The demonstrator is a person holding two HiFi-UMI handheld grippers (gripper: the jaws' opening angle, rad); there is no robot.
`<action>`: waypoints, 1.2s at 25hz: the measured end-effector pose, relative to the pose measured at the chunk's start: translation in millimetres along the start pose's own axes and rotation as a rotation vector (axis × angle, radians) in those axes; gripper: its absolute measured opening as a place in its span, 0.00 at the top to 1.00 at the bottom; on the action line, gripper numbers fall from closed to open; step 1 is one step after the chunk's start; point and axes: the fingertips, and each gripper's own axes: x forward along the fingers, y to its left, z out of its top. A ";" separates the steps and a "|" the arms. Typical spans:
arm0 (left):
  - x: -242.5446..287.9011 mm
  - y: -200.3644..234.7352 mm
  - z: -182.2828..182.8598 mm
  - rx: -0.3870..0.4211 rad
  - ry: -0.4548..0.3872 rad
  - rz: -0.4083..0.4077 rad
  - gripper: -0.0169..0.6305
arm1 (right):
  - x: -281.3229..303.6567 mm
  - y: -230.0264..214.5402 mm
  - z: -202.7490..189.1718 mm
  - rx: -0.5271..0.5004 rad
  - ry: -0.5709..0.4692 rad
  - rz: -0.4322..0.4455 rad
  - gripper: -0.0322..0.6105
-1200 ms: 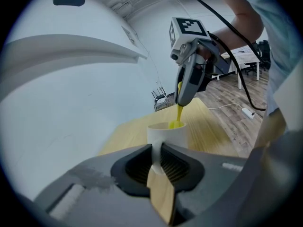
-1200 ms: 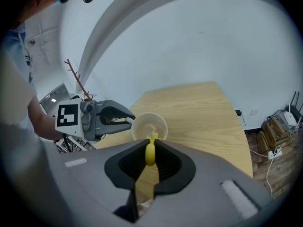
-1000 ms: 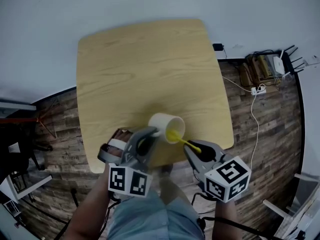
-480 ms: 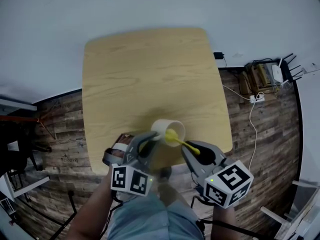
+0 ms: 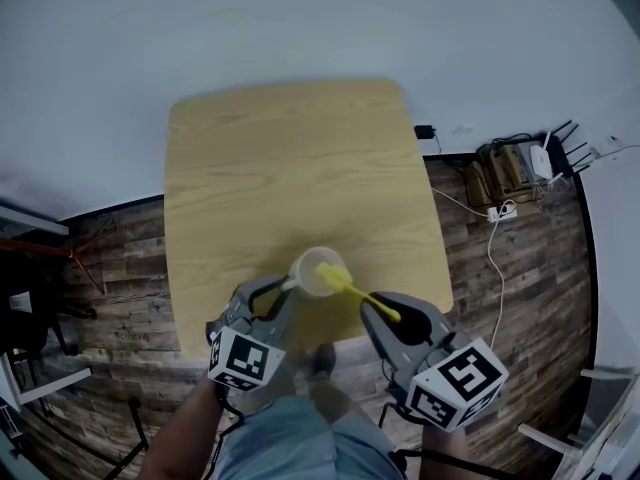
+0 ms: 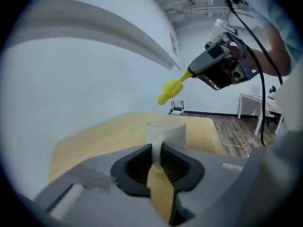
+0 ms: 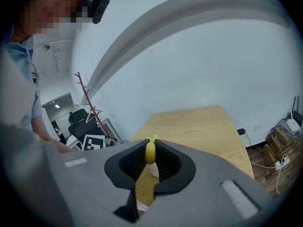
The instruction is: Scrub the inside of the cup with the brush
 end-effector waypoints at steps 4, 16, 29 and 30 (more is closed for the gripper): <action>-0.5 1.1 -4.6 -0.029 -0.020 0.011 0.86 | -4.9 2.9 -0.1 -0.018 -0.011 -0.005 0.89; -9.4 -4.2 -24.2 -0.117 0.012 0.027 0.86 | -19.6 9.7 -5.4 -0.049 -0.033 -0.018 0.89; -98.9 22.9 18.7 -0.349 -0.053 0.301 0.91 | -15.2 28.2 11.1 -0.133 -0.159 -0.026 0.89; -103.4 25.0 32.4 -0.369 -0.073 0.323 0.94 | -14.4 32.0 15.0 -0.151 -0.169 -0.025 0.89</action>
